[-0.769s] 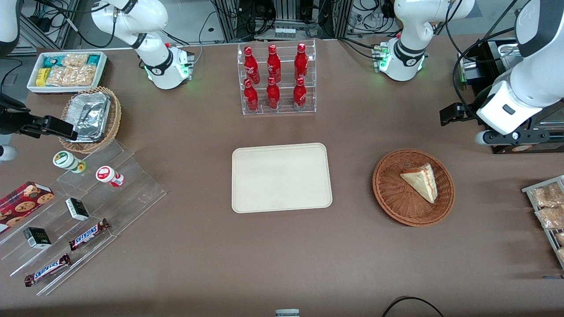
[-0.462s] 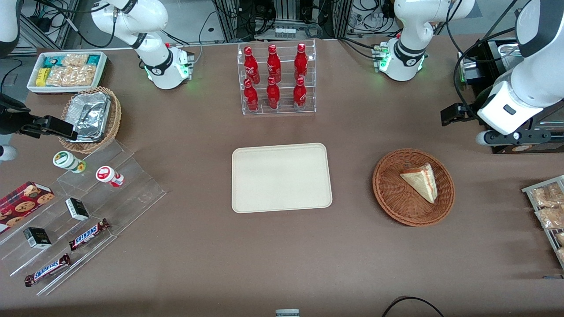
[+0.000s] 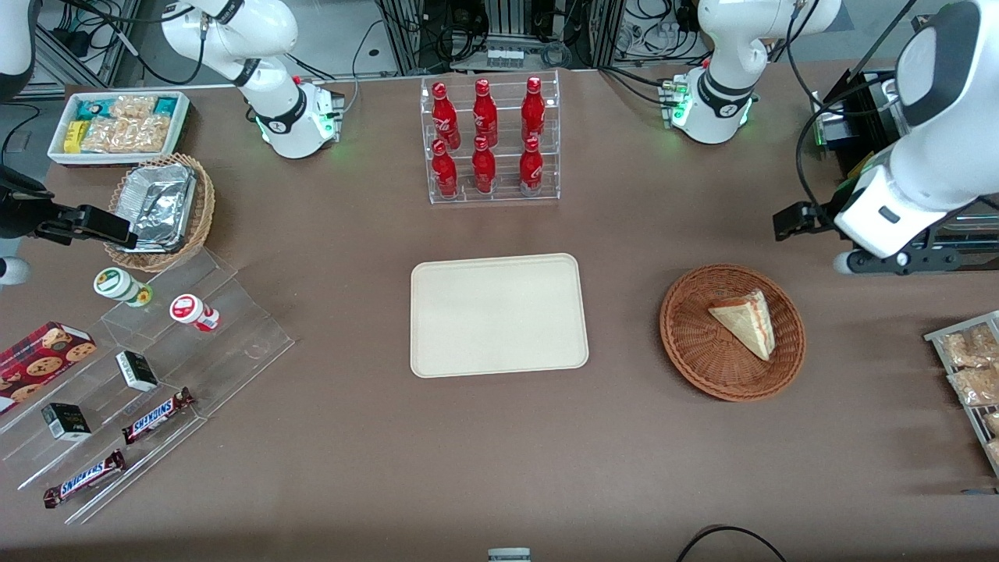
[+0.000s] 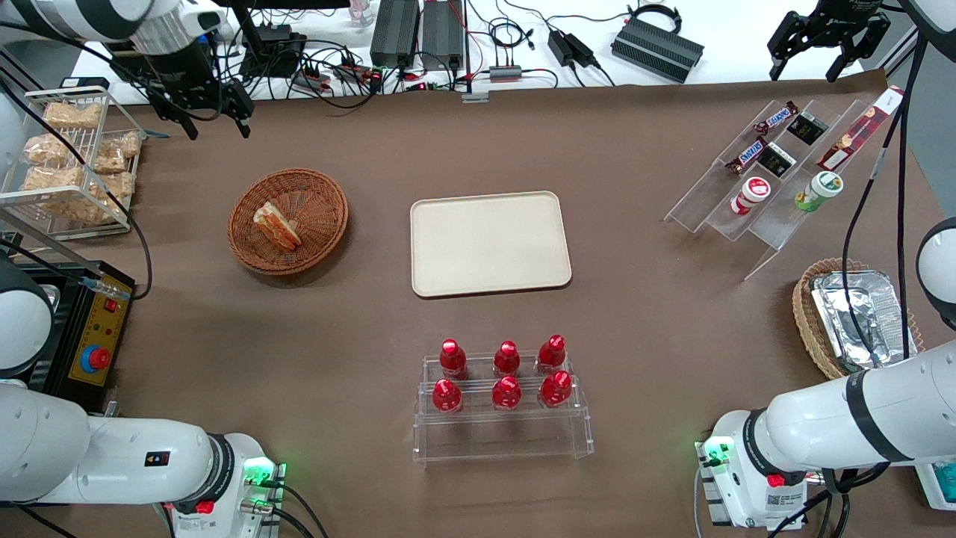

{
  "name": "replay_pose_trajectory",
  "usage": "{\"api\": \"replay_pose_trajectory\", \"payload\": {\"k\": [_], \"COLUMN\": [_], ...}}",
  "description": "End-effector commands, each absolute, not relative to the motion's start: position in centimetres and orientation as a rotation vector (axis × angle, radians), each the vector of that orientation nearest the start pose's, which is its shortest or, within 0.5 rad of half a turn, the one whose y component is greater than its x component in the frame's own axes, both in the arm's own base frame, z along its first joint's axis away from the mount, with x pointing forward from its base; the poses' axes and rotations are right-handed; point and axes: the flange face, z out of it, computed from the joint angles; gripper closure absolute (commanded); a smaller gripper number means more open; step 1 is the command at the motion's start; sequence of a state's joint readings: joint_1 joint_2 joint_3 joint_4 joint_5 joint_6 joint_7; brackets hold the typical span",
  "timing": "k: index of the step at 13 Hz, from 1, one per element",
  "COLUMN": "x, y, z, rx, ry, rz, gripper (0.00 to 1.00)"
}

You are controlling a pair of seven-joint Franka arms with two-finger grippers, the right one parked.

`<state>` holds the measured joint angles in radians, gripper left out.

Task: Place sandwich from basket to tray
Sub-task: 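Move the left gripper over the sandwich in the wicker basket, then lower the open left gripper around the wrapped sandwich wedge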

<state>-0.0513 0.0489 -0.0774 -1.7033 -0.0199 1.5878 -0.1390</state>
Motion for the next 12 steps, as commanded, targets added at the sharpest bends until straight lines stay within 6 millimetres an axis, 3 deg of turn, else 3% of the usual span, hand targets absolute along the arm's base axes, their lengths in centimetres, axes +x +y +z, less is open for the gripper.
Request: {"api": "replay_pose_trajectory", "payload": {"k": [1,8,11,12], "x": [55.6,55.3,54.6,54.6], "y": [-7.4,-6.8,-6.3,-5.2], "z": [49.1,38.8,35.8,35.4], "rx": [-3.119,-3.13,-3.132,-3.133], "ry": [-0.019,-0.034,-0.042,-0.076], "rz": [0.222,0.141,0.115,0.12], "gripper": [0.0,0.0,0.0,0.0]}}
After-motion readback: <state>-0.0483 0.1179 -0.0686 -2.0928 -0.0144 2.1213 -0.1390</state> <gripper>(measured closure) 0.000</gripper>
